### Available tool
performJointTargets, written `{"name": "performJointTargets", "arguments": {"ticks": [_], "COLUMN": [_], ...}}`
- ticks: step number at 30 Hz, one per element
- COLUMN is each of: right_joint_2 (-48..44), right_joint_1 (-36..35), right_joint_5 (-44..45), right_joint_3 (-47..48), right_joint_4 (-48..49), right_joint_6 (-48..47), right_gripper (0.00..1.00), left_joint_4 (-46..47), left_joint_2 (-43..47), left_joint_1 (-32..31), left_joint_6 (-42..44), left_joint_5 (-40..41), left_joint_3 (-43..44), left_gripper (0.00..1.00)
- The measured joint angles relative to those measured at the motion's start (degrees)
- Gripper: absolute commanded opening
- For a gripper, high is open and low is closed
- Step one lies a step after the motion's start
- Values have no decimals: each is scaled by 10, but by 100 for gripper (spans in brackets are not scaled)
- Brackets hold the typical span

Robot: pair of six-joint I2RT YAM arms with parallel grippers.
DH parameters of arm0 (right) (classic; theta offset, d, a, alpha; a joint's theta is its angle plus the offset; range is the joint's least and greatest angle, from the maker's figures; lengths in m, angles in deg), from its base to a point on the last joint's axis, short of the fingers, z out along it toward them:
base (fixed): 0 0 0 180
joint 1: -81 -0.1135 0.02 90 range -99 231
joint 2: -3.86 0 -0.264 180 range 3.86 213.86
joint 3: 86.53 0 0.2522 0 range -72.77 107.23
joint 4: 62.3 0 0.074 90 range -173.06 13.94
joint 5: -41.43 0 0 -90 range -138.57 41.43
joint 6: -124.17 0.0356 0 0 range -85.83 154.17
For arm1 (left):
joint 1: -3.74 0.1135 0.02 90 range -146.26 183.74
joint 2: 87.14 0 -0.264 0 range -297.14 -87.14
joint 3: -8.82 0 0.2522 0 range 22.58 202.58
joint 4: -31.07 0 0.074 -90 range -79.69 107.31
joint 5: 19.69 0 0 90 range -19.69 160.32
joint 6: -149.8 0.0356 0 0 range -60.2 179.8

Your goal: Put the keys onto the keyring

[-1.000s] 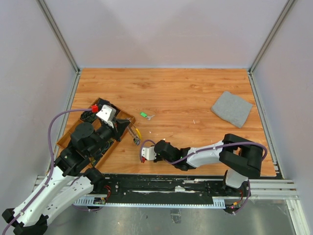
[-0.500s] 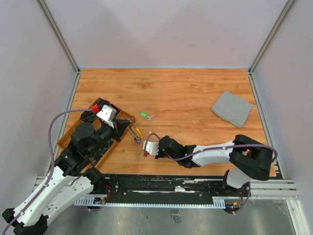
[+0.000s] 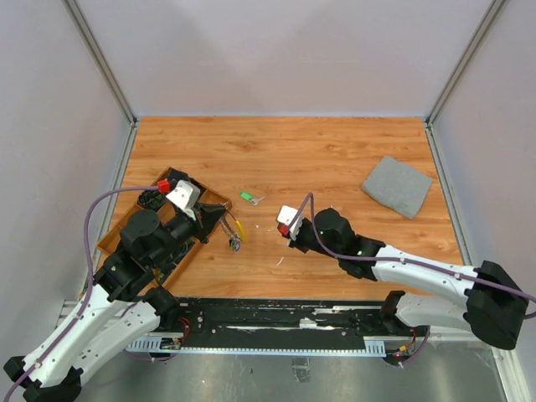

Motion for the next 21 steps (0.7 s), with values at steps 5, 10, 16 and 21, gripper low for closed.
{"name": "performJointTargets", "arguments": {"ticks": [5,10,16,21], "right_joint_2": [-56,-126,-230,-269], "right_joint_1": [22,22,22,22], "right_joint_5": [-54,-100,-121,-120], "right_joint_3": [23,57,82,150], "right_joint_4": [-78,-139,-198,-275], "right_joint_6": [26,33,38,45], "right_gripper": [1,1,1,1], "left_joint_4": [8,11,21,35], "left_joint_2": [-6,-40,-79,-98], "left_joint_1": [0,0,0,-2], "left_joint_6": [5,9,9,14], "left_joint_5": [-27,-75,-139,-181], "left_joint_3": [2,21,64,90], "left_gripper": [0,0,1,1]}}
